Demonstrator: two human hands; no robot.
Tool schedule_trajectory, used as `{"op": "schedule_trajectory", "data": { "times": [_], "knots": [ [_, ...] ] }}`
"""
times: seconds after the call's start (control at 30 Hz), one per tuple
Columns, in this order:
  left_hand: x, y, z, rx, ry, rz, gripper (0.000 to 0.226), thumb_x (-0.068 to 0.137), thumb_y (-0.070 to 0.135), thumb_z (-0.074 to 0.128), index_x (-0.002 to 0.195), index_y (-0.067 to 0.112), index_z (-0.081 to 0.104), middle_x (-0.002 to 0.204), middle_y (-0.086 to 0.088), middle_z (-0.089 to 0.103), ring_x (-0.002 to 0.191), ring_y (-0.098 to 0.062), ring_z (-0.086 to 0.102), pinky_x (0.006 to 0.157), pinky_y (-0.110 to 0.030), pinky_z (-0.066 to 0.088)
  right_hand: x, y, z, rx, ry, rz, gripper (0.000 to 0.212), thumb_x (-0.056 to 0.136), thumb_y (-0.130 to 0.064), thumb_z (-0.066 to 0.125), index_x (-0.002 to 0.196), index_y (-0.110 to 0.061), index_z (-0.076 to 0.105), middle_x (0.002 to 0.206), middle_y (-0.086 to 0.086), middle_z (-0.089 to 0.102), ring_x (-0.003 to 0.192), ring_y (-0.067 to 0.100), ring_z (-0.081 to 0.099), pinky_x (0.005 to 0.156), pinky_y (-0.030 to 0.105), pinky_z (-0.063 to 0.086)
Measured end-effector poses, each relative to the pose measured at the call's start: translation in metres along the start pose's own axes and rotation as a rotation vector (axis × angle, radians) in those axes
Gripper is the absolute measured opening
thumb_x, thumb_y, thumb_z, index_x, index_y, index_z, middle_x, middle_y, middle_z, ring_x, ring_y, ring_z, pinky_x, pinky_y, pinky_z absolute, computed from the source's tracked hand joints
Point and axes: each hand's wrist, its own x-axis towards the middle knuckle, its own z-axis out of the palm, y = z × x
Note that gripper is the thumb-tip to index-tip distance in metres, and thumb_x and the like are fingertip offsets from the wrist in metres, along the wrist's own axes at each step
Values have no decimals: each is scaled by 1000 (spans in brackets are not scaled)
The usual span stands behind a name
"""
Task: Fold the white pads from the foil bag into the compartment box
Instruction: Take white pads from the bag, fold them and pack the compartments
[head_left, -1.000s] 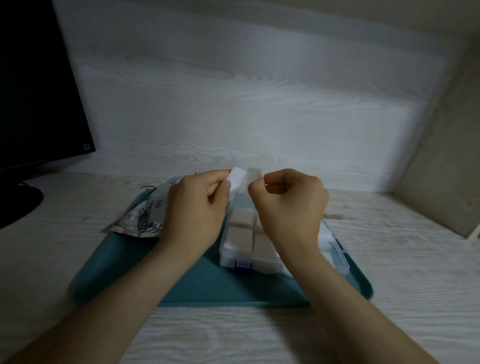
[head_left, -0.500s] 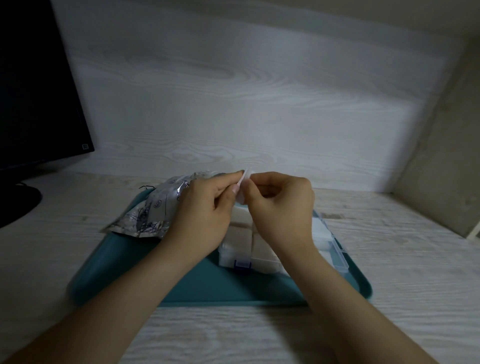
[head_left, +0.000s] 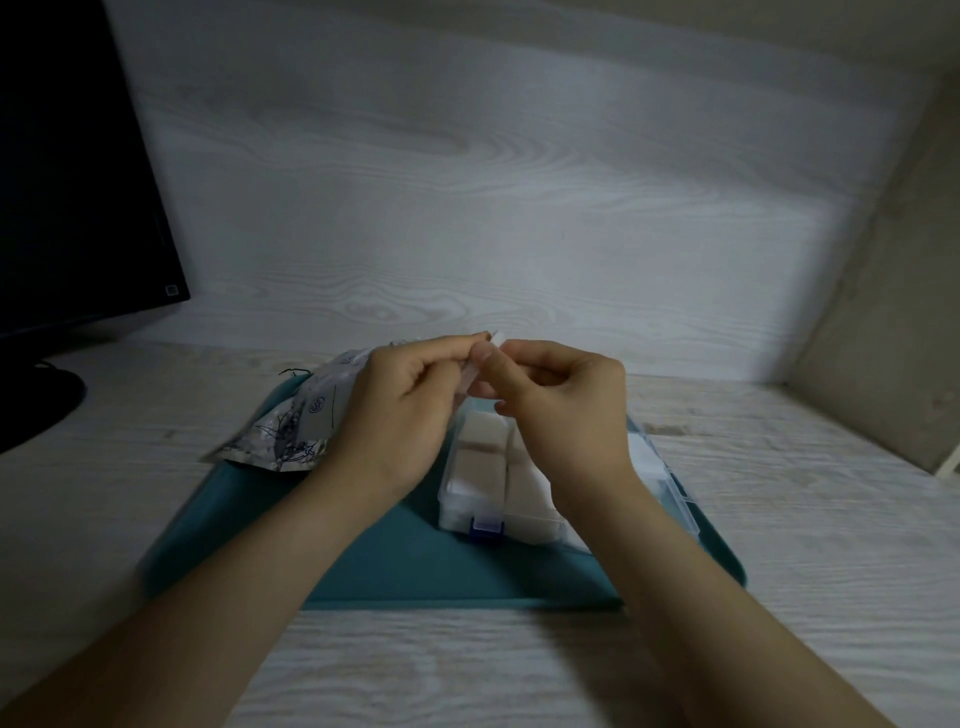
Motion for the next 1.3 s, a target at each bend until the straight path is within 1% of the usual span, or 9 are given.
{"op": "schedule_trajectory", "data": {
  "times": [0.07,0.2,0.47,0.63,0.8,0.93,1.1,1.2,1.3],
  "knots": [
    [-1,1,0,-18,-3,2,36,106,4,55,127,25,77,114,-4,80,109,-18,75,101,-44,60,-1,-1,-1,8,-2,4,4,92,-15,79,94,-11,81,81,6,80,82,22,80,82,43,65],
    [-3,6,1,-38,25,3,31,102,7,65,130,19,74,110,10,81,104,-5,76,94,-22,58,-1,-4,-2,34,8,27,8,91,-5,74,92,-9,80,79,9,79,78,20,78,73,31,63],
    [1,-4,-7,104,217,-7,20,101,12,66,113,23,78,92,5,82,87,-15,80,89,-49,64,3,-7,-6,-1,123,151,10,84,-8,74,76,-11,77,69,2,76,65,13,72,62,25,57],
    [-2,2,-4,302,301,166,10,104,16,64,108,20,72,86,15,79,80,-8,76,78,-43,62,5,-4,-7,-48,160,230,17,80,-11,74,64,-5,75,65,6,75,76,31,78,63,32,53],
    [-8,9,-2,425,207,361,21,100,17,71,120,19,80,118,10,78,109,0,73,97,-26,59,1,-7,-5,-8,91,212,14,83,-7,72,71,-6,78,69,11,76,77,33,78,60,29,52],
    [-11,8,2,526,165,426,24,98,17,75,120,22,80,111,8,81,96,-4,75,86,-22,58,-1,-8,-5,60,38,182,14,86,-6,71,75,-5,80,77,16,78,81,31,79,69,34,54],
    [-10,4,4,467,89,353,30,98,17,72,126,24,78,130,2,74,122,-1,68,105,-23,54,-1,-9,-7,109,40,173,12,88,-5,71,80,-5,80,81,17,78,79,25,79,71,34,56],
    [-9,6,4,310,91,224,27,97,14,74,121,23,80,116,13,78,108,6,72,95,-17,57,0,-7,-6,61,20,130,13,88,-5,69,83,-7,80,79,11,79,79,23,79,69,32,58],
    [-6,8,2,136,78,71,23,93,14,79,116,17,81,106,9,81,98,-4,77,91,-28,62,2,-5,-4,22,7,44,20,93,-5,64,82,-10,80,78,9,79,79,25,78,64,28,58]
  ]
}}
